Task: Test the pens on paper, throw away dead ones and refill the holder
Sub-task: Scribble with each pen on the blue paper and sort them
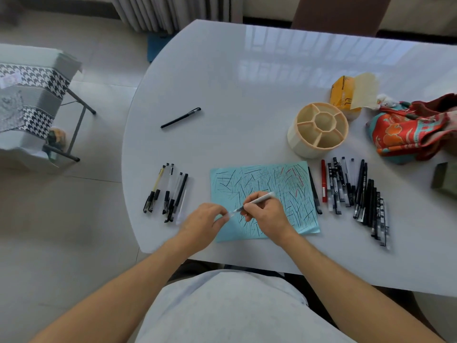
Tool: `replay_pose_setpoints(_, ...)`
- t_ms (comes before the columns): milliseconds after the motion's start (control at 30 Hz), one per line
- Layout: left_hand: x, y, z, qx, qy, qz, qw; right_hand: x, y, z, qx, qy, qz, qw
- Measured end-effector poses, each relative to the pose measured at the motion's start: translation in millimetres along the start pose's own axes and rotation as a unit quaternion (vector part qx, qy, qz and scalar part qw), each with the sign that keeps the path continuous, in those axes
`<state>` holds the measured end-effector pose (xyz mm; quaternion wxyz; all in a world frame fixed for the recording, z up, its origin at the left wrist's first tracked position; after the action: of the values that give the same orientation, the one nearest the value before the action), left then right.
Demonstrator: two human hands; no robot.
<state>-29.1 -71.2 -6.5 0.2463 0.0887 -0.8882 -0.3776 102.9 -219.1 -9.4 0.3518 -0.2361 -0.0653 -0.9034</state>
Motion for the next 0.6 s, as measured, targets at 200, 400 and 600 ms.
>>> replay_pose_setpoints(200,-3,-3,-15,-0.015,-0.014,0.008,1.0,5,7,-6,-0.037,-0.026,0.013,0.999)
replay_pose_setpoints(400,-17,2,-34,-0.028,-0.041,0.018,0.999,10,22,1,-0.068,0.006,-0.027,0.997)
replay_pose_setpoints(600,-29,7,-49,-0.046,-0.059,0.028,0.997,9,32,11,-0.058,0.038,-0.068,0.995)
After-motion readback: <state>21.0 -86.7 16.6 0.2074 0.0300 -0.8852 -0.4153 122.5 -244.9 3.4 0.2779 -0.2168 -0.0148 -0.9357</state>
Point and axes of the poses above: each hand's wrist, its own x-axis away from the middle knuckle, its own y-axis out of the back of the hand, z = x × y, the point moved 3 cm from there along -x, towards the middle knuckle, and after that the axes turned 3 degrees about y, right-handed, at the moved point
